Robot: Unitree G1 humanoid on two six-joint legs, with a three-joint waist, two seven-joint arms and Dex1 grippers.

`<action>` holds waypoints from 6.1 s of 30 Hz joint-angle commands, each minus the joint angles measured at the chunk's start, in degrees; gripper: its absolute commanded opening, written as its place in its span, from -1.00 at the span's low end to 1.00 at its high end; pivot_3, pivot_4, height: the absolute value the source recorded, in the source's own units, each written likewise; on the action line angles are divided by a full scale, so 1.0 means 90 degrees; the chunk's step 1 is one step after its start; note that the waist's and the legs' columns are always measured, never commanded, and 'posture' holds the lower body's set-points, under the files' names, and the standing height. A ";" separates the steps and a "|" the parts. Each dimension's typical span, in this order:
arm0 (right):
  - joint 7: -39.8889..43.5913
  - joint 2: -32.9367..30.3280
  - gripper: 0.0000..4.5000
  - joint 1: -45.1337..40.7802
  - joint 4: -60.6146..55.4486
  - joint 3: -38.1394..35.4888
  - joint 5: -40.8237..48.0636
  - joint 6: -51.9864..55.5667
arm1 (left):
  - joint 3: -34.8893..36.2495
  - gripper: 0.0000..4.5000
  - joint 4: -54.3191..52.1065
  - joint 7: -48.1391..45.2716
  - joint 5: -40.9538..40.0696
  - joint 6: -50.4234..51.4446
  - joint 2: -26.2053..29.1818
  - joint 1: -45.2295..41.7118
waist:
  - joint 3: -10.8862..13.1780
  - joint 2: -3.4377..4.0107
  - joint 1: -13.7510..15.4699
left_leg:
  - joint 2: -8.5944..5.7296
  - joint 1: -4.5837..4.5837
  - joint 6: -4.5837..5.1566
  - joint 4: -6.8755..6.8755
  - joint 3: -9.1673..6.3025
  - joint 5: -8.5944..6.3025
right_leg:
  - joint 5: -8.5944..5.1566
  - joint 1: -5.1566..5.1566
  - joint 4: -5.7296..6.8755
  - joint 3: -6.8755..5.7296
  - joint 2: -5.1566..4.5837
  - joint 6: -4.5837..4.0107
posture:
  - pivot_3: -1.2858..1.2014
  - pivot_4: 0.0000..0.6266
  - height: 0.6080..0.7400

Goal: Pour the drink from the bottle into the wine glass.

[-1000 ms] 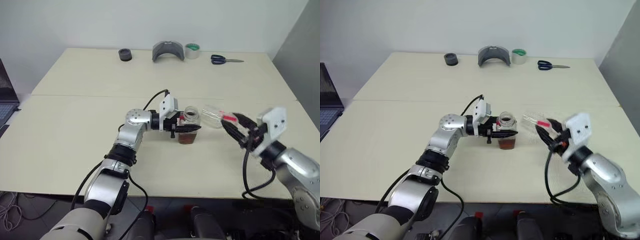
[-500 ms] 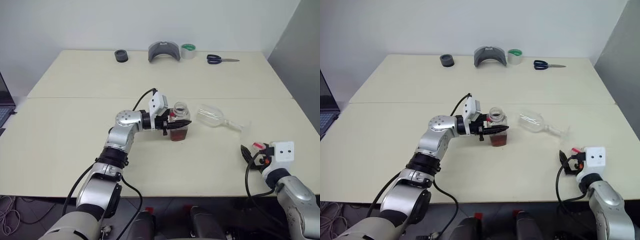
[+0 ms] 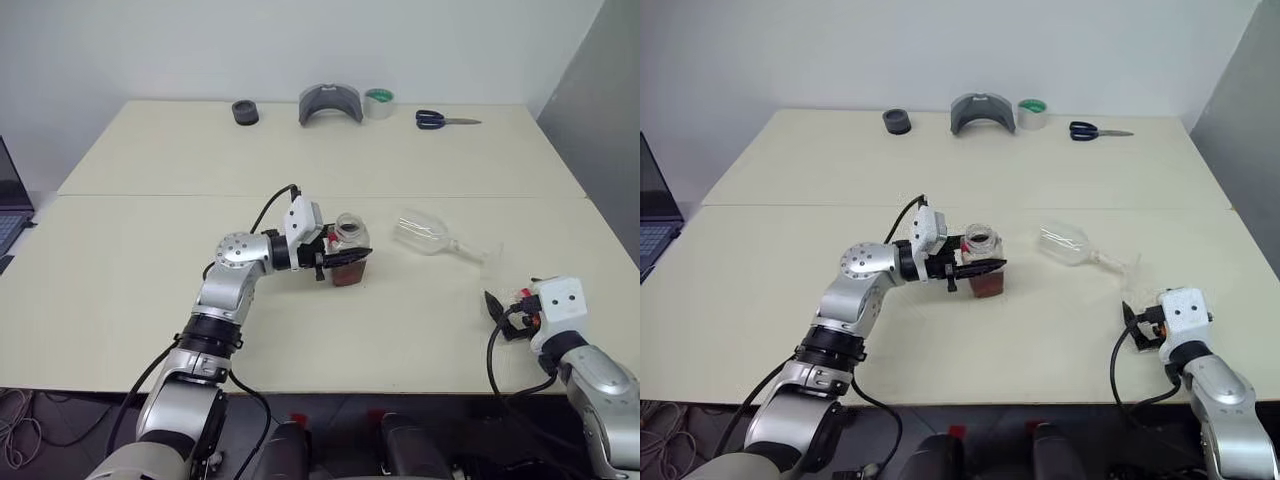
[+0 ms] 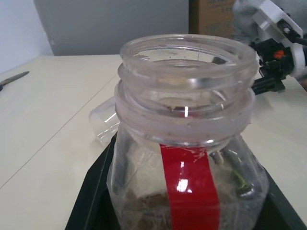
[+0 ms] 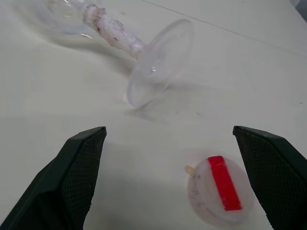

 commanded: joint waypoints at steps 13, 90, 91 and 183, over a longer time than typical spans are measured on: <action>0.1183 -0.0430 1.00 -0.0720 -0.1910 0.0038 0.2060 0.0918 | 0.0906 -0.22 0.0697 0.1933 0.0164 -0.0021 0.0304 -0.0392 | 0.0000 0.0000 -0.0045 | 0.0006 0.0002 0.0000 -0.0001 -0.0002 0.0000 | 0.0000 -0.0001 0.0001 -0.0001 0.0003 0.0000 | 0.03 -0.52 1.00; 0.1400 0.0085 1.00 -0.3400 -0.1056 0.2488 0.0710 0.1251 | 0.2360 0.99 -0.0682 0.4931 0.0405 0.0139 0.1161 0.1956 | 0.0002 -0.0008 -0.0010 | 0.0006 -0.0013 -0.0003 -0.0005 -0.0012 0.0000 | 0.0004 -0.0018 -0.0005 -0.0008 -0.0019 -0.0002 | 0.03 -0.52 1.00; 0.1342 0.0003 1.00 -0.3293 -0.1179 0.2373 0.0711 0.1303 | 0.2345 0.99 -0.0930 0.4895 0.0403 0.0154 0.1171 0.2143 | 0.0002 -0.0008 -0.0008 | 0.0007 -0.0014 -0.0003 -0.0006 -0.0013 0.0000 | 0.0004 -0.0018 -0.0006 -0.0007 -0.0021 -0.0002 | 0.03 -0.52 1.00; -0.0710 0.3186 -0.85 -0.3730 0.2974 0.2021 -0.1537 -0.0538 | 0.0913 1.00 -0.1790 -0.0025 -0.0977 0.1851 0.2121 0.1345 | 0.0002 -0.0001 -0.0115 | 0.0007 0.0000 -0.0002 -0.0012 -0.0008 0.0000 | 0.0001 -0.0013 0.0002 -0.0009 -0.0004 -0.0008 | 0.03 -0.52 1.00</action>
